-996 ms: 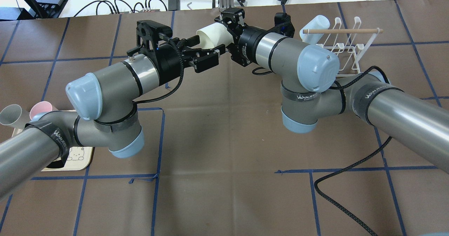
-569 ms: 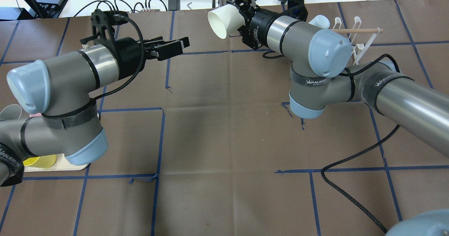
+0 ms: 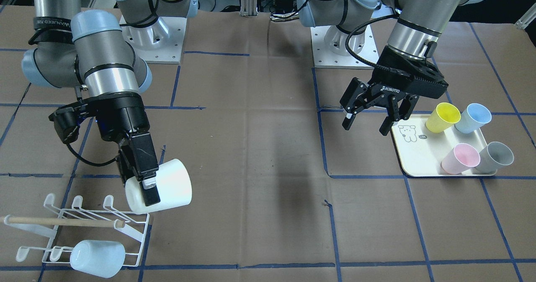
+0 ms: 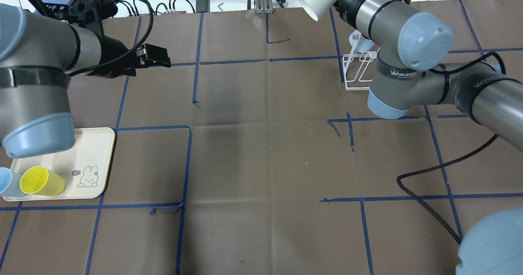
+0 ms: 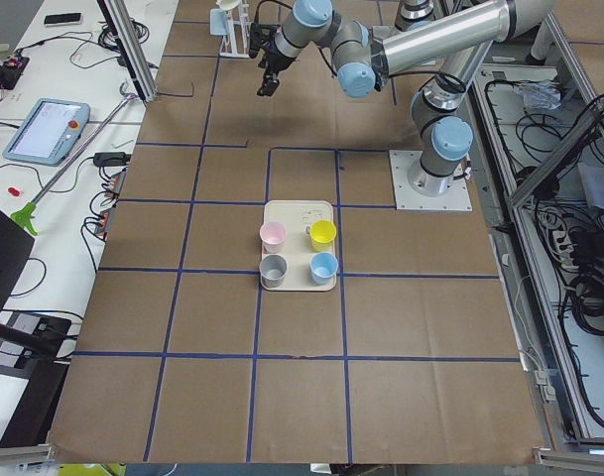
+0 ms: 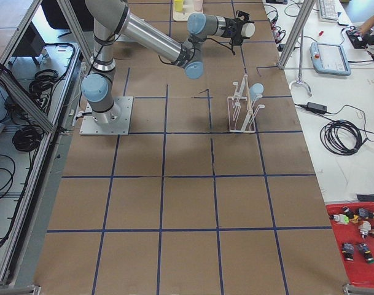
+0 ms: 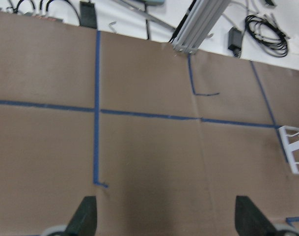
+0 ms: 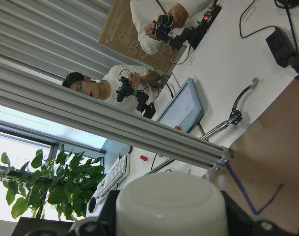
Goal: Transfer IKEA cup to right arm and place on rack
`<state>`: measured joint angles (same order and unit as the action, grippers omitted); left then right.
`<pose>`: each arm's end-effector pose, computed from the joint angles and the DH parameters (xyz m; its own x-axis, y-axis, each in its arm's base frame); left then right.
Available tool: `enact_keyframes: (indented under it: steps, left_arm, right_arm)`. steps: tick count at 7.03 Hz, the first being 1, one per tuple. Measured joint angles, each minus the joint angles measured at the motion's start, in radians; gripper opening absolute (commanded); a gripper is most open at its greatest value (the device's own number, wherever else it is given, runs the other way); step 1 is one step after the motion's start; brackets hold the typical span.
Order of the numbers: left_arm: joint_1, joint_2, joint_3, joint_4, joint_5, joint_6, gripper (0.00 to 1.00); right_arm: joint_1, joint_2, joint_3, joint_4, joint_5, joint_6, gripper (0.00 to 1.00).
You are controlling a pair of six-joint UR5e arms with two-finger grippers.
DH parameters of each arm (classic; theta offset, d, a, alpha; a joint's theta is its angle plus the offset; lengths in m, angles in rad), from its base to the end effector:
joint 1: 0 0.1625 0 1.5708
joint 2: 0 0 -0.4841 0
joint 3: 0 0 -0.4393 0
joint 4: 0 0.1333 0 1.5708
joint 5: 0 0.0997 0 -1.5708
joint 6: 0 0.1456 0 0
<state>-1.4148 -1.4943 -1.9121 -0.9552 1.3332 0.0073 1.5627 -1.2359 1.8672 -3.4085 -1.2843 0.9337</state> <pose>-0.0833 -0.5489 0.4316 -0.9737 -0.0643 0.2185 -0.1388 0.9282 -0.3452 0.1689 -0.6812 0.4038 -0.5696 0.1340 -0.8110 0.7745 0.4180 -0.4749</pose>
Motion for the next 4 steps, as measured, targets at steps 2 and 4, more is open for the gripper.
enact_keyframes:
  steps: [2,4]
  left_arm:
    - [-0.002,-0.004,0.132,-0.388,0.137,0.0,0.99]
    - [-0.031,-0.003,0.242,-0.664,0.212,-0.001,0.99]
  right_arm:
    - [-0.03,0.015,-0.001,-0.011,-0.173,-0.268,0.09]
    - [-0.1,0.076,-0.031,-0.055,-0.208,-0.579,0.09]
